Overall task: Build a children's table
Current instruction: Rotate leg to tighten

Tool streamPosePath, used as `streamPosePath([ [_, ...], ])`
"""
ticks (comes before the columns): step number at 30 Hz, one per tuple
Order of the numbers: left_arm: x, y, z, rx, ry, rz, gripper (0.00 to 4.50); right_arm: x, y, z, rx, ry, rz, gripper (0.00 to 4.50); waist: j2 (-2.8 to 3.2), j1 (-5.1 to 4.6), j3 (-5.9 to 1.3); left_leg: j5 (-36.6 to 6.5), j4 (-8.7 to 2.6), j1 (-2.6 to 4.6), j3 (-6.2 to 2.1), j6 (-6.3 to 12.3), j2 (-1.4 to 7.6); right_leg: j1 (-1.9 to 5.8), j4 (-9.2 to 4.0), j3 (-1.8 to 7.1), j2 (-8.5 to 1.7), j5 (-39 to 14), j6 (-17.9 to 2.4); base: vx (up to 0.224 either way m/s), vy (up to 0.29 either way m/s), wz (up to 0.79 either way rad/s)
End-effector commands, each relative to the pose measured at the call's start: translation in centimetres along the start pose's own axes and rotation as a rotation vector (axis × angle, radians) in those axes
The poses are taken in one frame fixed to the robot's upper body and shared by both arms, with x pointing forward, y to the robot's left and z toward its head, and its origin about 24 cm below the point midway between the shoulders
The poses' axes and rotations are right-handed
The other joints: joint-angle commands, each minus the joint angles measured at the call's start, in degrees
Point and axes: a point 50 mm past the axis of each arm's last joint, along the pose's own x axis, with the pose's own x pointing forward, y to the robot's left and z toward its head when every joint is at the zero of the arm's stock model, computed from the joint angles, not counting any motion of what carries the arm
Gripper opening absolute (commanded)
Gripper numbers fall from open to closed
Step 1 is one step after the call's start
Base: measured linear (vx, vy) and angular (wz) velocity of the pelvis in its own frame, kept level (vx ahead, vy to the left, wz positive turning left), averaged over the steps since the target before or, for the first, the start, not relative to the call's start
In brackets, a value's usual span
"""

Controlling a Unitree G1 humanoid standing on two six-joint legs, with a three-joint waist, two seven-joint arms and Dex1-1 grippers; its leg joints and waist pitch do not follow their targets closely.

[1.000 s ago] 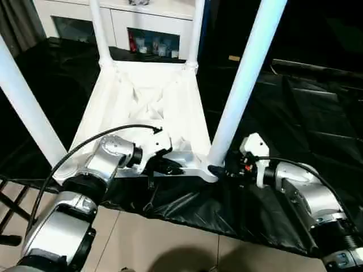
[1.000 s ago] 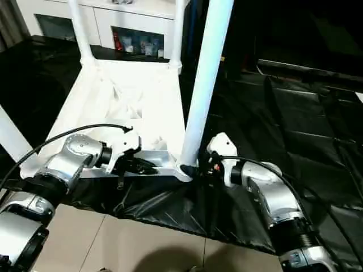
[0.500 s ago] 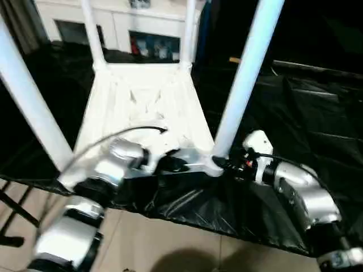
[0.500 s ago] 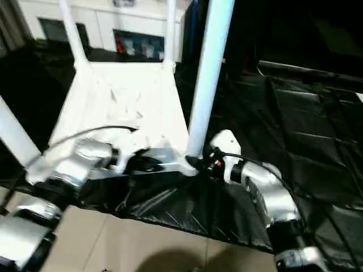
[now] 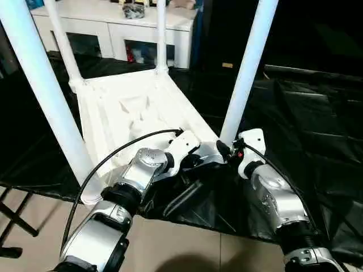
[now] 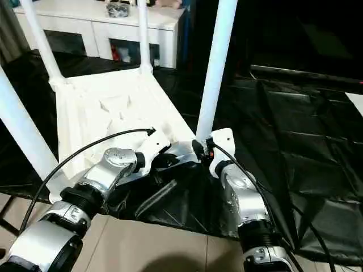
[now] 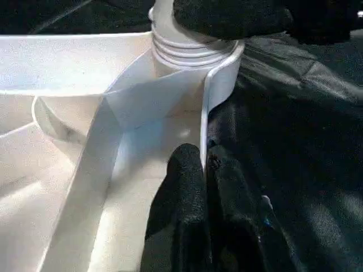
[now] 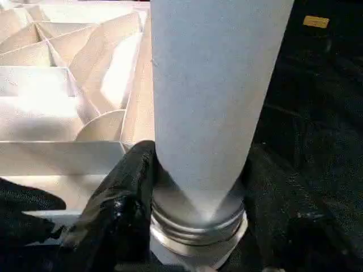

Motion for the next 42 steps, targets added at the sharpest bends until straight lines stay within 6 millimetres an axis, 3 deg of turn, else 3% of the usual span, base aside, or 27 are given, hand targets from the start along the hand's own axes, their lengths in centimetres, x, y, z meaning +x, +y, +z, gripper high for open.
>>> streamPosePath([
  [1, 0.7, -1.2, 0.2, 0.008, -0.047, -0.056, 0.0, 0.6, 4.5, 0.0, -0.008, -0.027, 0.305, 2.81, -0.99, -0.05, -1.9, -20.66, -4.48, -0.6, -0.16, 3.35, 0.27, 1.73, -5.59, 0.83, -2.23, -30.26, -4.35, 0.0, 0.0, 0.0],
  [2, 0.1, -1.0, 0.1, 0.024, -0.062, -0.082, 0.0, 0.2, 3.6, 0.1, -0.044, -0.027, 0.314, 2.91, -0.73, 0.01, -1.94, -19.86, -4.55, -0.64, -0.06, 3.48, 0.48, 1.75, -5.26, 1.01, -2.23, -27.35, -5.43, 0.0, 0.0, 0.0],
  [5, -0.8, -0.7, -0.1, 0.047, -0.08, -0.136, 0.0, -0.4, 2.2, 0.2, -0.109, -0.018, 0.34, 3.08, -1.09, 0.21, -2.07, -17.69, -4.37, -0.65, 0.29, 4.23, 0.72, 2.01, -4.38, 1.33, -2.31, -20.54, -8.71, 0.0, 0.0, 0.0],
  [9, -2.1, -0.1, -0.5, 0.071, -0.073, -0.184, 0.0, -1.2, 0.8, 0.7, -0.123, -0.017, 0.401, 3.08, -1.22, 0.19, -2.25, -15.0, -4.09, -0.67, 0.57, 5.09, 0.75, 2.32, -3.89, 1.42, -2.33, -16.77, -10.59, 0.0, 0.0, 0.0],
  [12, -3.3, -0.1, -0.9, 0.095, -0.09, -0.278, 0.0, -2.0, 0.0, 1.4, -0.117, -0.025, 0.494, 3.08, -1.48, 0.22, -2.51, -10.44, -3.74, -1.01, 0.69, 6.92, 0.87, 2.92, -2.98, 1.48, -2.42, -9.87, -13.02, 0.0, 0.0, 0.0],
  [18, -5.1, 0.4, -1.6, 0.123, -0.057, -0.379, 0.0, -3.4, -1.1, 1.4, -0.16, 0.049, 0.668, 2.62, -1.37, 1.0, -2.61, -6.84, -3.32, -0.24, 1.23, 8.73, 1.18, 2.55, -2.01, 1.56, -2.13, -2.62, -16.16, 0.0, 0.0, 0.0],
  [19, -5.2, 0.5, -1.7, 0.123, -0.055, -0.385, 0.0, -3.4, -1.2, 1.4, -0.158, 0.059, 0.68, 2.39, -1.43, 1.11, -2.53, -7.18, -3.35, -0.19, 1.3, 8.47, 1.22, 2.53, -1.94, 1.54, -2.02, -2.5, -16.36, 0.0, 0.0, 0.0],
  [25, -6.0, 0.8, -2.0, 0.143, -0.024, -0.418, 0.0, -3.7, -1.4, 1.4, -0.164, 0.111, 0.763, 2.02, -1.61, 1.8, -2.28, -10.35, -3.62, 0.11, 1.33, 5.66, 1.24, 2.52, -2.34, 1.65, -2.19, -7.49, -15.01, 0.0, 0.0, 0.0],
  [31, -6.3, 1.0, -2.1, 0.143, -0.015, -0.432, 0.0, -3.7, -1.0, 1.5, -0.156, 0.128, 0.823, 1.98, -1.79, 2.11, -2.37, -8.37, -3.45, -0.01, 1.42, 5.55, 1.28, 2.66, -1.92, 1.62, -2.13, -5.05, -15.12, 0.0, 0.0, 0.0],
  [37, -5.7, 1.3, -2.2, 0.123, 0.0, -0.344, 0.0, -3.7, -0.2, 0.6, -0.096, 0.129, 0.809, 1.97, -2.01, 2.27, -2.26, -9.55, -3.47, 0.03, 1.4, 4.84, 1.24, 2.51, -2.2, 1.62, -2.2, -7.77, -14.39, 0.0, 0.0, 0.0],
  [40, -4.3, 1.3, -2.0, 0.084, 0.011, -0.241, 0.0, -3.4, 0.2, -0.7, -0.062, 0.128, 0.684, 1.97, -2.04, 2.24, -1.77, -13.24, -3.82, 0.29, 1.34, 3.4, 1.32, 2.06, -3.15, 1.62, -2.32, -15.06, -12.31, 0.0, 0.0, 0.0],
  [41, -4.1, 1.3, -1.9, 0.08, 0.011, -0.234, 0.0, -3.4, 0.2, -0.9, -0.06, 0.128, 0.669, 1.97, -1.97, 2.38, -1.56, -15.46, -3.84, 0.97, 1.43, 2.42, 1.35, 1.4, -3.79, 1.7, -2.34, -19.07, -11.52, 0.0, 0.0, 0.0],
  [42, -3.7, 1.0, -1.8, 0.071, 0.009, -0.227, 0.0, -3.2, 0.2, -1.2, -0.056, 0.131, 0.624, 1.97, -2.25, 2.28, -1.57, -16.35, -3.77, 1.07, 1.43, 2.15, 1.23, 1.36, -3.93, 1.69, -2.31, -20.8, -11.04, 0.0, 0.0, 0.0],
])
